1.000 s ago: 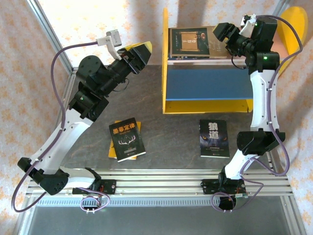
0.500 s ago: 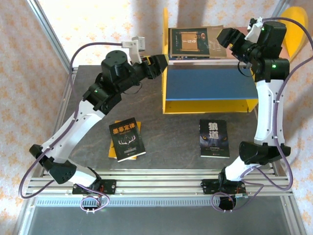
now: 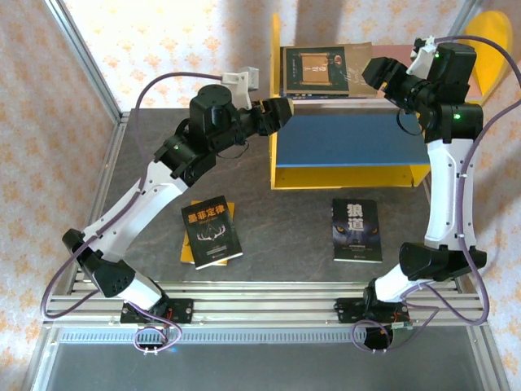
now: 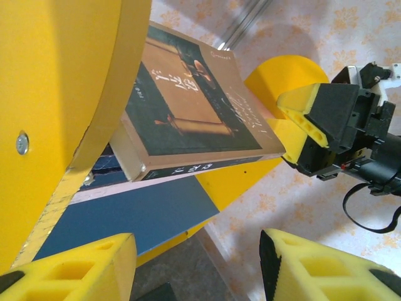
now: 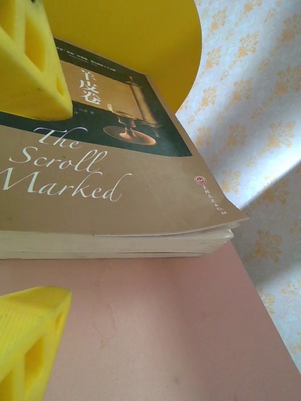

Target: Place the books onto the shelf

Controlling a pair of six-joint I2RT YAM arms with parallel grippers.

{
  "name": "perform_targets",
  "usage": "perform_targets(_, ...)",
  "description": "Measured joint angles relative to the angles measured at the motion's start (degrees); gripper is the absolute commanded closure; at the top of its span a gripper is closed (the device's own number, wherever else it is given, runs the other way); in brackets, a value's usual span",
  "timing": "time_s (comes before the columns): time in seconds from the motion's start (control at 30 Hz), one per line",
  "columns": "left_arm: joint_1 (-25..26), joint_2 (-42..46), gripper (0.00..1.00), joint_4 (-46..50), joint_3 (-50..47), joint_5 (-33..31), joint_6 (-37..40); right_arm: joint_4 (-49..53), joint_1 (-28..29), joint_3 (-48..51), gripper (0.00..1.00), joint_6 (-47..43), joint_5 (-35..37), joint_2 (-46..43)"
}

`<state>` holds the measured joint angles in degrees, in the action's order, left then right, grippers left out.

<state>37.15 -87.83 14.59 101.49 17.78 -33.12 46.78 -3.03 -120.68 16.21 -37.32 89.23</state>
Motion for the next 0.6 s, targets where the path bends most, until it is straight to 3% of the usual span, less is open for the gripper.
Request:
perform_targets(0.3, 0.7, -1.5, 0.48, 0.2, 2.8, 1.0, 0.0, 0.0, 0.0, 0.0, 0.38, 0.1, -1.7, 0.0)
perform_targets(0.6, 0.7, -2.8, 0.47, 0.6, 3.5, 1.3, 0.0, -0.1, 0.0, -0.1, 0.38, 0.5, -3.5, 0.3)
